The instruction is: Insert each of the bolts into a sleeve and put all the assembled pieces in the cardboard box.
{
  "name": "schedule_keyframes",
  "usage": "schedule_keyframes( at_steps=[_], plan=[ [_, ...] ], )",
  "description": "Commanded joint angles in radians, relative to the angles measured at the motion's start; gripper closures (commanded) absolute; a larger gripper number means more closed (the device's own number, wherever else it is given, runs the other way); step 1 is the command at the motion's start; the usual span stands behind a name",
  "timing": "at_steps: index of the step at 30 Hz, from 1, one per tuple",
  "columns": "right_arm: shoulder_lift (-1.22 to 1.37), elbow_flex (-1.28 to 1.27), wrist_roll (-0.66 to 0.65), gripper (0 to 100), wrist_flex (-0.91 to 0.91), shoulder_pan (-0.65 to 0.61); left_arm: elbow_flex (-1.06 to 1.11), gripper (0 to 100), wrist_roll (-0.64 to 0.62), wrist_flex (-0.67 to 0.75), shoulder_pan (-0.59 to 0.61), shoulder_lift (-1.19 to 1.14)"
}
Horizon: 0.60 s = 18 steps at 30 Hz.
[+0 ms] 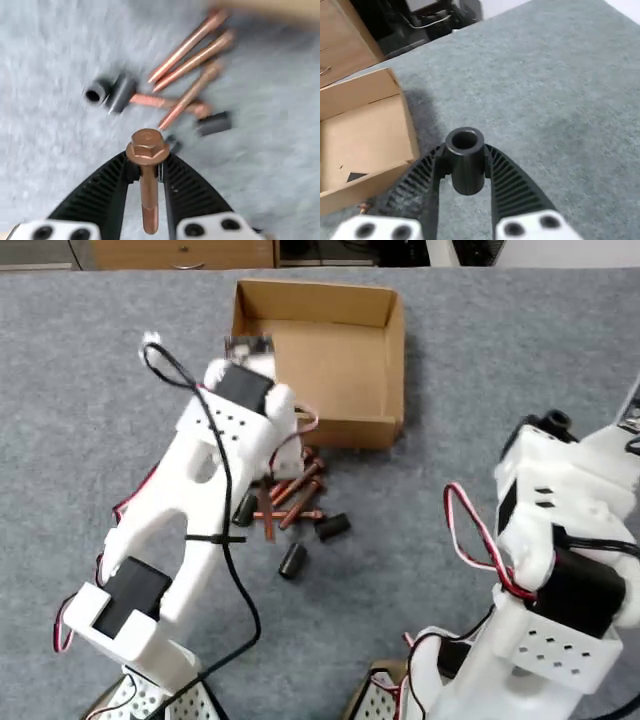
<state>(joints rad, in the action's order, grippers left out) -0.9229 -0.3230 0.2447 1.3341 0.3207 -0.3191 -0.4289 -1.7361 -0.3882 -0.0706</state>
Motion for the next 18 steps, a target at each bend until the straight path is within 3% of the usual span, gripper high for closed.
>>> schedule_keyframes(
  at_steps=[1,10,18],
  plan=[
    [-0.008,0.045,-0.015,99.7,-0.015,-0.104,-0.17,98,0.002,-0.025,0.032,0.128],
    [-0.008,0.177,-0.058,99.7,0.137,-0.486,-0.091,98,0.003,-0.025,0.037,0.639],
    [-0.136,0.188,-0.058,99.7,0.175,-0.705,0.08,98,0.14,-0.018,0.184,0.967]
  ],
)
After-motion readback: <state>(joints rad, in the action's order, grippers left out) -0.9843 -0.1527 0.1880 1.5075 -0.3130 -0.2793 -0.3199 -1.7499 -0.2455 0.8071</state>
